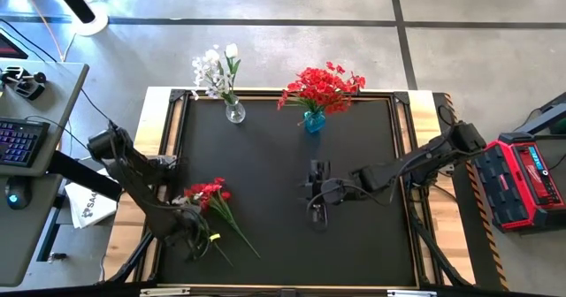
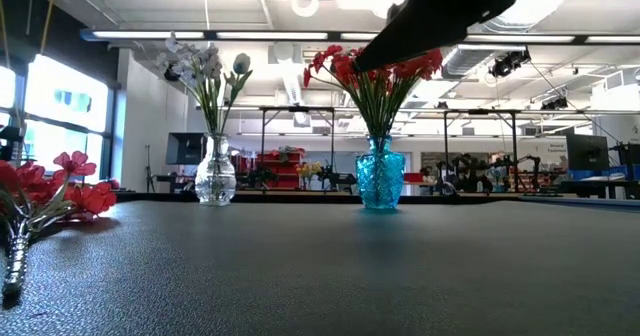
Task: Sort flowers into vase by color
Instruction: Put the white flowers into the transparent vase
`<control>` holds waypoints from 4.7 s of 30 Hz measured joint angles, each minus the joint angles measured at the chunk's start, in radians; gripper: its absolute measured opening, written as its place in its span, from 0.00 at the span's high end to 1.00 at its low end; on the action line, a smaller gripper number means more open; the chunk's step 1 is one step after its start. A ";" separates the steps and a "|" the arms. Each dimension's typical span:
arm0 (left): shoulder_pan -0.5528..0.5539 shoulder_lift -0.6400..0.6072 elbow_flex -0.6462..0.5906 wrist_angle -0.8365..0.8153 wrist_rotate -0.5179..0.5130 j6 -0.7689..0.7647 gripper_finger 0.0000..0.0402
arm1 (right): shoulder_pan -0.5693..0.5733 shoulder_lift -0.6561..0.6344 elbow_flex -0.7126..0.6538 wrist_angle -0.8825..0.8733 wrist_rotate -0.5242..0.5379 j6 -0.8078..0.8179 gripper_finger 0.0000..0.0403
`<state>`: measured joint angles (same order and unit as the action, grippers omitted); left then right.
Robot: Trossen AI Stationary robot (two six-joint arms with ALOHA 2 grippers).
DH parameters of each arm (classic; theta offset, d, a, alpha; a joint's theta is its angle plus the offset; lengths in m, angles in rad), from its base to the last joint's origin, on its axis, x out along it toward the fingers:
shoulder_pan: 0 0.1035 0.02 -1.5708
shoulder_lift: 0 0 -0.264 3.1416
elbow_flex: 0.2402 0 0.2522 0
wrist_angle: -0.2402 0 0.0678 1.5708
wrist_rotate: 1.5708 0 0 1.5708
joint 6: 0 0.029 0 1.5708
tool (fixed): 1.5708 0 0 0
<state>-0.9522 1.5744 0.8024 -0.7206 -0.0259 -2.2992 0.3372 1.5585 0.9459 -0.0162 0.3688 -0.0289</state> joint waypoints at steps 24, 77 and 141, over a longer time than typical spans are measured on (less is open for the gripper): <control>0.086 0.088 0.174 -0.258 -0.404 -0.001 0.19 | 0.053 0.000 0.000 -0.064 0.001 0.048 0.60; 0.100 0.220 0.324 -0.166 -0.046 -0.071 0.20 | 0.117 0.000 0.000 -0.131 -0.005 0.029 0.60; 0.448 -0.136 0.403 -0.403 -1.371 1.070 1.00 | 0.117 0.000 -0.287 0.355 -0.137 0.164 0.60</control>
<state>-0.5039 1.4385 1.2058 -1.1236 -1.3972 -1.2288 0.4545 1.5581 0.6587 0.3384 0.2316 0.1352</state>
